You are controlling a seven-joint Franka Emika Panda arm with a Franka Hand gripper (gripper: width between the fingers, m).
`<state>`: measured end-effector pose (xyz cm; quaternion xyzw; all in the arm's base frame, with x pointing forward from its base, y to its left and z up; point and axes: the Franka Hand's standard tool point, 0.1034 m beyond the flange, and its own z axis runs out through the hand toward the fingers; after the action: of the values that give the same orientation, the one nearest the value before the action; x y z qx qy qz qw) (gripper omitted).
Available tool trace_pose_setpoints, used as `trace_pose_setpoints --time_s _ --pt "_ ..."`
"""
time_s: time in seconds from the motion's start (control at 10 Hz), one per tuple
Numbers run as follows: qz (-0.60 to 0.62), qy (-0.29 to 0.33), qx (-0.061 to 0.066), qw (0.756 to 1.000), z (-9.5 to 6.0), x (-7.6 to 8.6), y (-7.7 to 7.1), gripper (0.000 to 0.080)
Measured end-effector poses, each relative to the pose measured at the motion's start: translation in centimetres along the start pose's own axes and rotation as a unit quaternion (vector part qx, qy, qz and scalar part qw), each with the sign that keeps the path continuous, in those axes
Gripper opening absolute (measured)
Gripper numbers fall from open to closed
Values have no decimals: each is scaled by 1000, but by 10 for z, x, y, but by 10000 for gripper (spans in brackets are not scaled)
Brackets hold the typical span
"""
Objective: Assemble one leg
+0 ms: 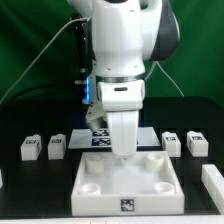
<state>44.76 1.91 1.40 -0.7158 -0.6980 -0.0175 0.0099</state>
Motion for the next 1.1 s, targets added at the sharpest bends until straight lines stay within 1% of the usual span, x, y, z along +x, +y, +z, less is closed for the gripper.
trace_pose_setpoints --time_s 0.2,0.3,0.7,0.8,0.9,1.1 --pt "-10 3 -8 1000 -1 14 14 58" --pt "-13 6 -12 1000 1 22 23 58" --pt "3 10 -22 1000 2 48 41 58" --pt "10 6 -18 1000 2 48 42 58" --pt "9 6 -18 1000 2 48 41 58" --pt "8 6 -24 1000 2 48 41 58"
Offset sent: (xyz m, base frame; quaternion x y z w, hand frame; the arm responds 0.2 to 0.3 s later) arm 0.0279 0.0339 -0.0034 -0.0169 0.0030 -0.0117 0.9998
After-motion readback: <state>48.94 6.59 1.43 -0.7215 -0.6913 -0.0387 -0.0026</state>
